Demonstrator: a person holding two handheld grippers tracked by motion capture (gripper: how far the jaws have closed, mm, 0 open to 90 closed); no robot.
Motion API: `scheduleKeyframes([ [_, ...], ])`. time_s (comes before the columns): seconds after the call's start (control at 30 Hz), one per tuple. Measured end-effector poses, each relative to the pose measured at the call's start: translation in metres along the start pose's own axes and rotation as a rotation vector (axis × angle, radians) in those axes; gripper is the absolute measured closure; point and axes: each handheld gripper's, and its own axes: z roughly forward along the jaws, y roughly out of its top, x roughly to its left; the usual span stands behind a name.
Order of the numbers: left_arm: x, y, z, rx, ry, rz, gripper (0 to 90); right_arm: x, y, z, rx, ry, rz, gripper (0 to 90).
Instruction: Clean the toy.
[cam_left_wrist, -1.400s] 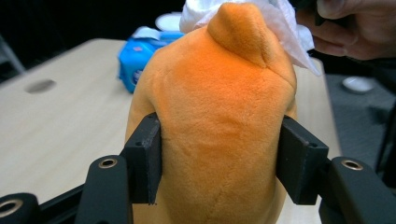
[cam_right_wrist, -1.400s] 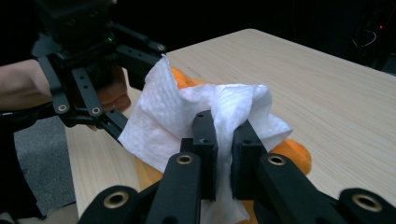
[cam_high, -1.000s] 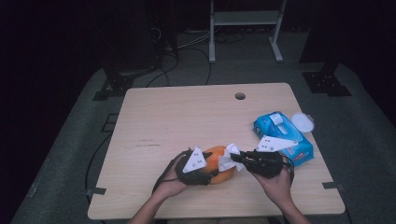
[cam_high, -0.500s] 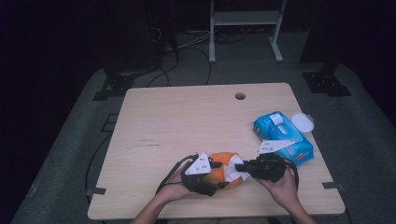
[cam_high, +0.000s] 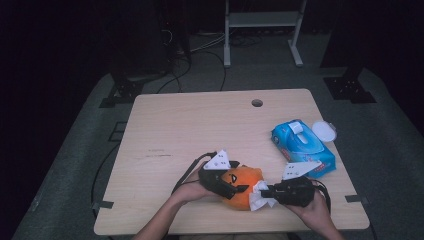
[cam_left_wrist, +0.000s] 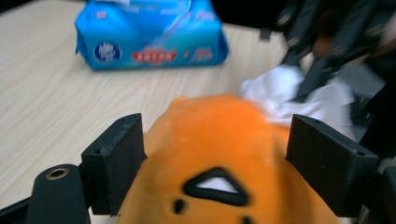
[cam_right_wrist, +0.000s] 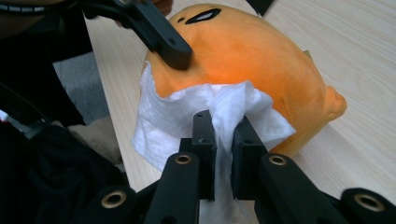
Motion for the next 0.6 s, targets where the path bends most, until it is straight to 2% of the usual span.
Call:
scheduleKeyframes([
  [0.03,0.0,0.0,0.0,0.0,0.0,0.0,18.1,0.0,0.0,0.0,0.0,0.0,0.0,81.5],
  [0.07,0.001,-0.004,0.006,0.037,-0.028,-0.013,18.6,0.001,0.0,0.0,0.017,-0.001,-0.014,81.5],
  [0.1,0.002,-0.007,0.009,0.045,-0.05,-0.018,21.0,0.001,-0.001,0.001,0.024,0.002,-0.017,81.5],
  [0.13,0.001,-0.008,0.009,0.05,-0.049,-0.017,25.4,0.001,-0.003,0.001,0.023,0.004,-0.018,81.5],
  [0.2,-0.001,-0.006,0.006,0.058,-0.04,-0.009,37.9,0.0,-0.005,-0.001,0.01,0.018,-0.009,81.6],
  [0.33,-0.003,-0.002,0.0,0.049,-0.018,-0.009,52.3,-0.005,-0.007,-0.01,-0.045,0.073,0.029,81.7],
  [0.43,-0.004,0.001,-0.003,0.017,0.003,-0.012,55.0,-0.008,-0.008,-0.017,-0.086,0.09,0.048,81.7],
  [0.6,-0.002,0.005,-0.009,-0.011,0.06,-0.003,56.3,-0.013,-0.008,-0.037,-0.134,0.047,0.051,81.7],
])
